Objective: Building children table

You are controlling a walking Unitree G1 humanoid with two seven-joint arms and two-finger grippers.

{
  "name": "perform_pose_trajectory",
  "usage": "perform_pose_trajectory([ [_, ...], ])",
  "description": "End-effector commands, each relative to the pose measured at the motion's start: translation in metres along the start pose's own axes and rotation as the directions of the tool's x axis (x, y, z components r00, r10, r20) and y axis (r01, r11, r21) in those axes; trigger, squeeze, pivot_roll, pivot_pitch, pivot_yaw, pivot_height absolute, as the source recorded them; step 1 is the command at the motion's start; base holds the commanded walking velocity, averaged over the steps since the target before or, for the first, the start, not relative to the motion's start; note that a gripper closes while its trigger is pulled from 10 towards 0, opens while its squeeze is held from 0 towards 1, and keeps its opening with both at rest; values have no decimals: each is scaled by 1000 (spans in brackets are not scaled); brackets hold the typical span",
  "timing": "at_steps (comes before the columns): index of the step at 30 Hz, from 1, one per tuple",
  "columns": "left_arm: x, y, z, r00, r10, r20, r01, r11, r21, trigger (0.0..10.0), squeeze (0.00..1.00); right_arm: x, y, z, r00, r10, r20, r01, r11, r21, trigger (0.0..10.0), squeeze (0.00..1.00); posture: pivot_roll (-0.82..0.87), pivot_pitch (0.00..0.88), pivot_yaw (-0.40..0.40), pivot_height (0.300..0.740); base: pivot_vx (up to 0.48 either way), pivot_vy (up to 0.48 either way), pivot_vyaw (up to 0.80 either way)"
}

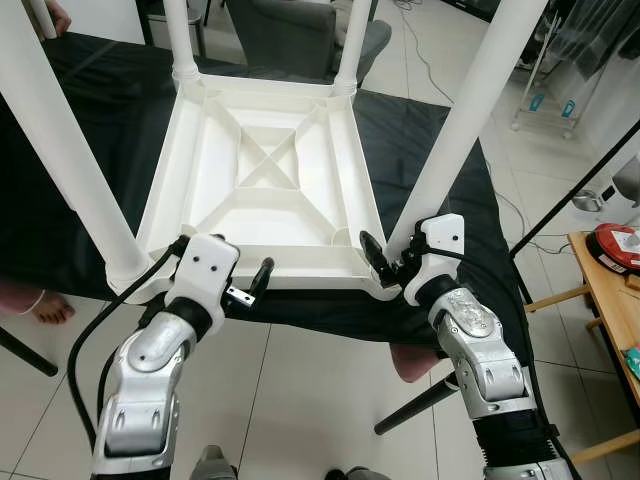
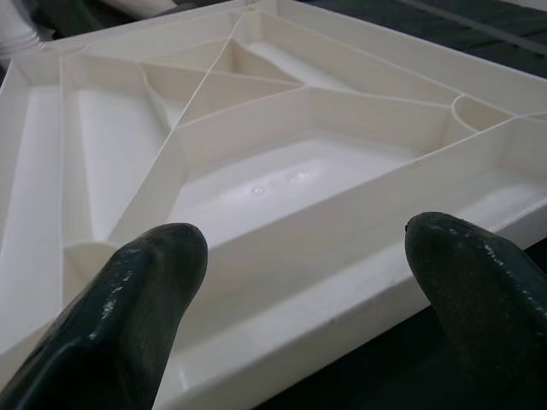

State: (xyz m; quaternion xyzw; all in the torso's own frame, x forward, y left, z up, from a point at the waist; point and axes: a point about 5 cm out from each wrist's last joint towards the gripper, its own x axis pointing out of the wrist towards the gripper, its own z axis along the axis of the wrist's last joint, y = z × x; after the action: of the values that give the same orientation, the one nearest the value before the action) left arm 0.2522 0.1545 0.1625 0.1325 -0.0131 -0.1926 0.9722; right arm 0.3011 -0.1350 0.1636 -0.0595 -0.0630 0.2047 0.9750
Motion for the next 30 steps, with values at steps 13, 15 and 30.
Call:
perform_pose_trajectory([
  [13,8,-7,0,999,1,-42,0,1000,17,10000,0,1,2,-1,909,411,-69,-415,909,-39,10000,0,230,76,-83,740,0,0,0],
  [15,12,-5,-7,995,33,-96,-28,998,55,10000,0,1,-1,0,886,456,-90,-462,884,-74,10000,0,224,78,-82,740,0,0,0],
  [30,-18,23,-29,960,21,-280,-26,1000,-13,10000,0,12,-7,-13,926,353,-135,-368,923,-111,10000,0,238,92,-84,740,0,0,0],
])
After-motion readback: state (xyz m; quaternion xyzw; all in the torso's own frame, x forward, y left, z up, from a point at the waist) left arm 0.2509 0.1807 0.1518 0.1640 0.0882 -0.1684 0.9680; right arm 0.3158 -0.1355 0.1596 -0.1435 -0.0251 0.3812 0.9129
